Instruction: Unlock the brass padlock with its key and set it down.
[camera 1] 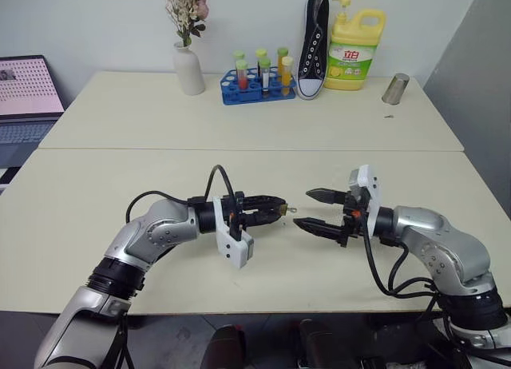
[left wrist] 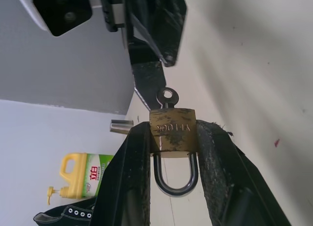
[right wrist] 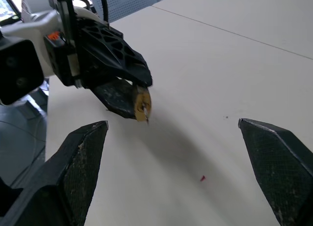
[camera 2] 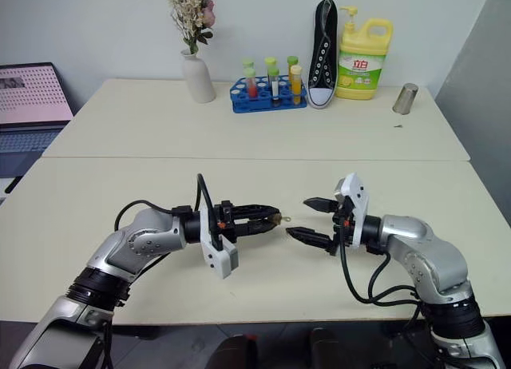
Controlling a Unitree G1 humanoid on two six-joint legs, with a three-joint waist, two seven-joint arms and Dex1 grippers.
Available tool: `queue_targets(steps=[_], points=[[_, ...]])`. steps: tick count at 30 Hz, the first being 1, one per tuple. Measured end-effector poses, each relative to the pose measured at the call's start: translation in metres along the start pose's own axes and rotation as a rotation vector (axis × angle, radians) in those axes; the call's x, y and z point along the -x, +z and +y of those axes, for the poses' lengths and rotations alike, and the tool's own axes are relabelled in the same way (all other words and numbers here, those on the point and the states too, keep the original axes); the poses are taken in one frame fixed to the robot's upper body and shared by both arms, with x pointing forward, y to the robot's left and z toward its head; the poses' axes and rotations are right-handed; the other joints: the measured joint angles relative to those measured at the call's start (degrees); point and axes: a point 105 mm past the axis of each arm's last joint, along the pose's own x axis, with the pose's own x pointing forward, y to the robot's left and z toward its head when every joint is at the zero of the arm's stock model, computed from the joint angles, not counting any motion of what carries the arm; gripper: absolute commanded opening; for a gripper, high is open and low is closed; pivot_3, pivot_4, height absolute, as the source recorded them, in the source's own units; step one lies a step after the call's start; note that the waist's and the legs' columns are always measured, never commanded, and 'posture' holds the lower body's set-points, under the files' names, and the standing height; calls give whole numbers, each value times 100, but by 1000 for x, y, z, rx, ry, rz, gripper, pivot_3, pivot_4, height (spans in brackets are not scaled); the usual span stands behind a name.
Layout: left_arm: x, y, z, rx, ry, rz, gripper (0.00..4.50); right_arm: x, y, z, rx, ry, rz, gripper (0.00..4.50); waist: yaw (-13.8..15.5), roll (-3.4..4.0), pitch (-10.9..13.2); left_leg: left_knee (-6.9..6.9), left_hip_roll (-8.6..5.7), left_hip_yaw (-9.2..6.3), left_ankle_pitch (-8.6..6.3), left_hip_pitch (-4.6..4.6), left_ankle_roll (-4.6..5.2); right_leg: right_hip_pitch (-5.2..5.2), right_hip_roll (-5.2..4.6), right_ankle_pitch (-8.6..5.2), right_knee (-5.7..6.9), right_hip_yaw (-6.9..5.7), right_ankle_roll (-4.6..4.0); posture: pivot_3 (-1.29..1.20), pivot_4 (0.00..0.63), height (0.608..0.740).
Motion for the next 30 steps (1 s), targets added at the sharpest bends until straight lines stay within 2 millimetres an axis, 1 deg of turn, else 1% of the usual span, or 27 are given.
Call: queue_targets(steps=[11,14,18,19,24,25,30], points=[[0,-1,2,-4,20,9,966,-6,-5,4,-56,51,6,4500,3,0,0,0,0,-1,0,-1,0,0,-1,0,0,-2,0,0,150,740],[0,-1,1,-6,16,11,966,-9,-4,4,-63,58,1,3842,3,0,0,0,0,0,0,-1,0,0,0,0,0,-2,0,0,150,740],[0,-1,1,-6,15,12,966,-12,1,5,-61,73,-14,2440,3,0,0,0,0,-3,0,-1,0,0,0,0,0,-4,0,0,150,740],[0,-1,1,-6,15,12,966,-12,1,6,-65,77,-16,2000,3,0,0,0,0,-3,0,-2,0,0,0,0,0,-4,0,0,150,740],[0,-1,1,-6,14,13,966,-12,1,6,-67,80,-13,177,3,0,0,0,0,-2,0,-1,0,0,-1,0,0,-4,0,0,150,740],[0,-1,1,-7,15,13,966,-12,0,5,-68,77,-10,0,3,0,0,0,0,-2,0,-1,0,0,-1,0,0,-4,0,0,150,740],[0,-1,0,-5,15,13,966,-11,0,5,-67,82,-5,0,3,0,0,0,0,-2,0,-1,0,0,0,0,0,-4,0,0,150,740]])
